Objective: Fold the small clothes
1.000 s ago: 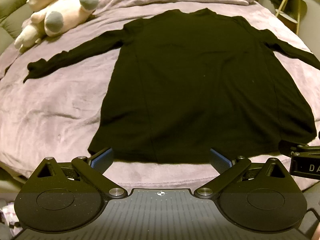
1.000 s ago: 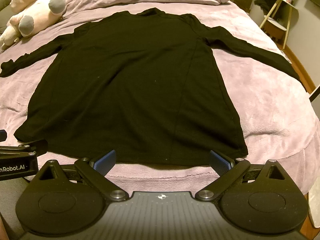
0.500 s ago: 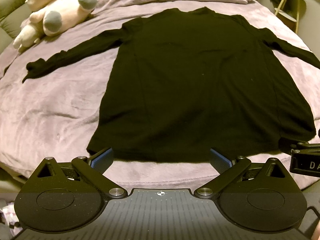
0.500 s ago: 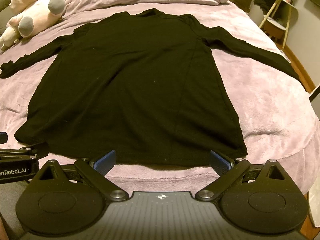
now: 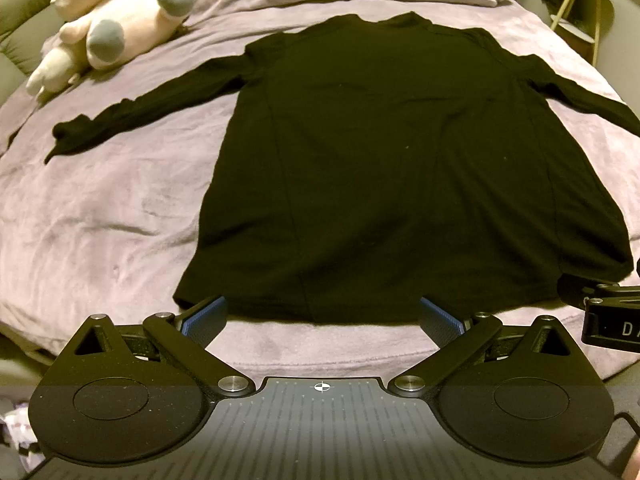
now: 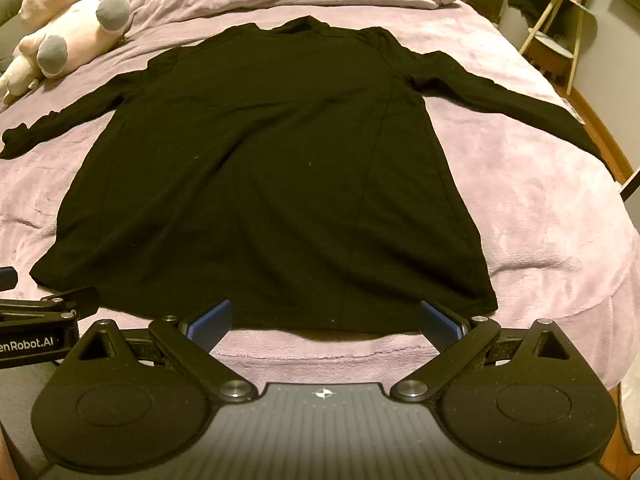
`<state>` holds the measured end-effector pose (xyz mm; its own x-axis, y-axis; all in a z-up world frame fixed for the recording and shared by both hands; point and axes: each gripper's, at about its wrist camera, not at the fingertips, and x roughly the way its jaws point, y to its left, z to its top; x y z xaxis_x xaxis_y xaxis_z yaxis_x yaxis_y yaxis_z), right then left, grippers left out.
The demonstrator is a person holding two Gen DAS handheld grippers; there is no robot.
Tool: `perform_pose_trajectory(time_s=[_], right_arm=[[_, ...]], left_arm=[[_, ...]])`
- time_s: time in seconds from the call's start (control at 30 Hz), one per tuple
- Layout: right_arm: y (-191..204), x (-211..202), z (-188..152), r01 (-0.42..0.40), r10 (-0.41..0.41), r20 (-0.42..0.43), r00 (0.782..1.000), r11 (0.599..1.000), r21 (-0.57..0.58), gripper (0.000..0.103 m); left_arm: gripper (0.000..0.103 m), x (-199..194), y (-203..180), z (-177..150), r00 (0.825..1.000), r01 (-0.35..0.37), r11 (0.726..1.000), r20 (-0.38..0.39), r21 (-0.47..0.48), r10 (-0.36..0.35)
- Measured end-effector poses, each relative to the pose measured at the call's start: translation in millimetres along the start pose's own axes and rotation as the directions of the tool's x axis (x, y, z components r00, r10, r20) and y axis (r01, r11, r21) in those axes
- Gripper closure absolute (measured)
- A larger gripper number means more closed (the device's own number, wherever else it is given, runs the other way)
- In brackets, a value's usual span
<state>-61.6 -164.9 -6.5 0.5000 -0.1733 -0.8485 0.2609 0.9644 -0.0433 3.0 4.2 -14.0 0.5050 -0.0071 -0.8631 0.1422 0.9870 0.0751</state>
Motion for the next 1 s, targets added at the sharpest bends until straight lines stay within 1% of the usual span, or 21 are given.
perform_pose_trajectory(time_s=[0.53, 0.7, 0.9, 1.0], right_arm=[[-4, 5, 0, -0.018, 0.018, -0.009, 1.000, 1.000, 0.021, 0.004], [-7, 3, -1, -0.071, 0.071, 0.011, 0.997, 0.997, 0.038, 0.004], [-6, 6, -4, -0.088, 0.088, 0.020, 0.996, 0.996, 0.021, 0.004], [-9, 6, -5, -0.131, 0.129, 0.050, 0.990, 0.991, 0.036, 0.004]], left_arm=[[0.000, 5, 2, -1, 1.000, -0.003, 1.000, -0.015, -0.003, 0.003], [0.000, 8, 2, 0, 1.000, -0.005, 1.000, -0.019, -0.005, 0.005], [0.000, 10, 1, -1, 0.999, -0.013, 1.000, -0.030, -0.003, 0.013], [0.000, 13, 2, 0, 0.999, -0.016, 1.000, -0.035, -0.007, 0.015]])
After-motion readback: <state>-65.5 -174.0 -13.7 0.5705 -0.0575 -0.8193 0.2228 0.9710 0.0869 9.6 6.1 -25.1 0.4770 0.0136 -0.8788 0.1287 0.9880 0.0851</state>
